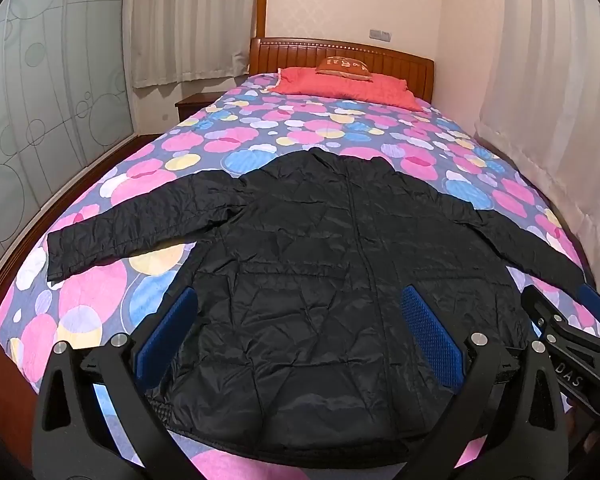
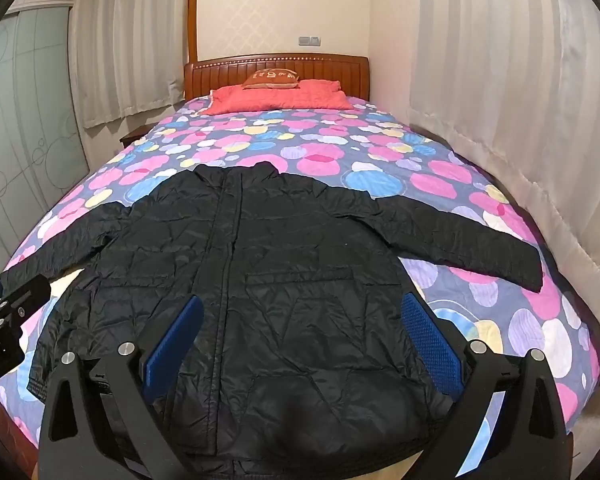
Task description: Fold large clothes
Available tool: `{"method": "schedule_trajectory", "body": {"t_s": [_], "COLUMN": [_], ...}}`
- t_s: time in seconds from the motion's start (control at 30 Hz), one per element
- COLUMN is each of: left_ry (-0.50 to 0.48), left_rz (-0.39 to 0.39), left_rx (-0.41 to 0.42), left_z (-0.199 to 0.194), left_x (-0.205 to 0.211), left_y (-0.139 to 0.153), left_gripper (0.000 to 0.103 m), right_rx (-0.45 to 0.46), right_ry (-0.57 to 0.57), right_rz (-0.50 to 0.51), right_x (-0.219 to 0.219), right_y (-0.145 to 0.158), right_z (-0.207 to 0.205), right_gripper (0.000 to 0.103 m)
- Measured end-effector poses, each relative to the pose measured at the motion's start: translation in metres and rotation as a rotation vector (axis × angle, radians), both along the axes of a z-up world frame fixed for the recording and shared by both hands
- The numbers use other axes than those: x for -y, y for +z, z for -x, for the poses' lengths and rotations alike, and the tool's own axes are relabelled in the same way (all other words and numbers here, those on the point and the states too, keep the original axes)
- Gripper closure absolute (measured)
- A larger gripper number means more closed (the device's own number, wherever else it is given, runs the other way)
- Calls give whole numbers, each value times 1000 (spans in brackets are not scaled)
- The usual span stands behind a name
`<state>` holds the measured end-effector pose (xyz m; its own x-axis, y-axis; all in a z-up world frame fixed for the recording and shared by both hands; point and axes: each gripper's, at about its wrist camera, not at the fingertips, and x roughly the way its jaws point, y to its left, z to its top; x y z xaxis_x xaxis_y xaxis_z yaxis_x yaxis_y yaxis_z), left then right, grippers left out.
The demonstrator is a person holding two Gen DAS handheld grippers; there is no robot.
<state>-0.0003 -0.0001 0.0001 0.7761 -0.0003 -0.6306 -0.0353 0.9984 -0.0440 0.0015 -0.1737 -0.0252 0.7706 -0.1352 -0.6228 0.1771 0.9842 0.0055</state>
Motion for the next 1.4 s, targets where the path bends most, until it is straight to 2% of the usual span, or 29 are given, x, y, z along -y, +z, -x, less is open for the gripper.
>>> {"method": "schedule_trajectory", "body": {"t_s": [1.4], "left_ry": [3], "left_rz": [0], "left_rx": [-9], "left_z": [1], "left_x": [5], "left_y": [-7], "left_gripper": [2], "right_rx": [-3], "right_ry": [2], "right_rz": [2], "right_x": [1], "right_y": [-2], "right_z": [2], "right_gripper": [5]}}
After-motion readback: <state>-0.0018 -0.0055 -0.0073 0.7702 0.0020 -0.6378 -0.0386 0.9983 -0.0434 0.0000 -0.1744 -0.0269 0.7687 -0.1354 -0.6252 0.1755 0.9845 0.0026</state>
